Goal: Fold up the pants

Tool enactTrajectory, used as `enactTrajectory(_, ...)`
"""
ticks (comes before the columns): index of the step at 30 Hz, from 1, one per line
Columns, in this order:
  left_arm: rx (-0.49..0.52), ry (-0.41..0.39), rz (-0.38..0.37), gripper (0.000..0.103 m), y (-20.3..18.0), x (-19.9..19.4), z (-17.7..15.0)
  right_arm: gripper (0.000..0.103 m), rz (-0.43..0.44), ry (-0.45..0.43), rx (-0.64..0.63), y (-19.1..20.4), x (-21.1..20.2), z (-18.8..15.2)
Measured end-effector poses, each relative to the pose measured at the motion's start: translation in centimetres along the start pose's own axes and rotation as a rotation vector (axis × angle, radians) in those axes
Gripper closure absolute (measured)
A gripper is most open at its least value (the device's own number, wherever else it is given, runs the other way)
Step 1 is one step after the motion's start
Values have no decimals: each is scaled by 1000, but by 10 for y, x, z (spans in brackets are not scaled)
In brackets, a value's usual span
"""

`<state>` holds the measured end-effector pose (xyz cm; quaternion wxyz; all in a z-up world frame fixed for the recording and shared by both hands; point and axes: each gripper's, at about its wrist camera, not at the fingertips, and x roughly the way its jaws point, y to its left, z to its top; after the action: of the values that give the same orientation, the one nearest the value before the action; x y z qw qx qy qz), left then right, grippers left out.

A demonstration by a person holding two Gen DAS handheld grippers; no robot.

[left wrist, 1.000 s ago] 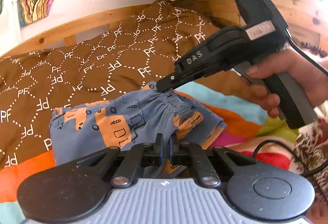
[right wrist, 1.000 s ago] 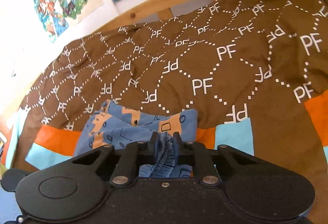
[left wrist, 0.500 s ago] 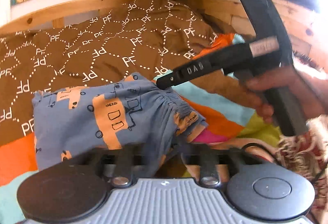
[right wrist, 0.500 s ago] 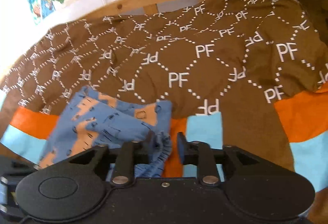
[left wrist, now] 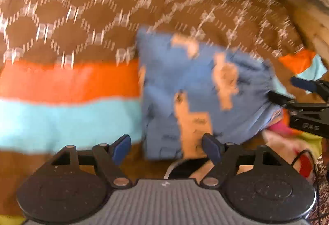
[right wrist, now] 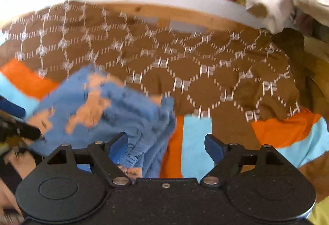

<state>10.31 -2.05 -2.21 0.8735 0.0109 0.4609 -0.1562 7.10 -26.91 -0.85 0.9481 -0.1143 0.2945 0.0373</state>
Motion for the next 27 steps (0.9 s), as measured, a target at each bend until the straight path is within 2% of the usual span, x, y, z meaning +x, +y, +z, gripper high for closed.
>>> enactTrajectory(2, 30, -14, 3, 20, 0, 1, -4, 9, -2, -1, 0, -6, 1, -8)
enactTrajectory(4, 54, -6, 16, 20, -2, 0, -1, 8, -9, 4, 15, -13, 1, -12)
enactTrajectory(7, 33, 4, 14, 19, 0, -5, 7, 8, -30, -14, 26, -25, -7, -9)
enactTrajectory(10, 17, -77, 23, 12, 1, -18, 23, 4, -10, -79, 47, -37, -16, 2)
enactTrajectory(14, 88, -241, 46, 5, -3, -10, 71, 4, 46, -111, 23, -32, 6, 27)
enactTrajectory(16, 149, -268, 76, 5, -10, 12, 92, 4, 90, -89, 19, -24, 27, 39)
enactTrajectory(19, 273, -227, 166, 11, -23, 54, 110, 5, 143, -25, 28, -18, 59, 48)
enactTrajectory(22, 351, -237, 240, 10, -28, 80, 106, 4, 121, 33, 38, -24, 80, 43)
enactTrajectory(24, 336, -254, 248, 6, -26, 88, 100, 1, 123, 49, 96, -36, 85, 36)
enactTrajectory(27, 247, -258, 229, 0, -13, 90, 101, 1, 172, 64, 208, -52, 87, 26)
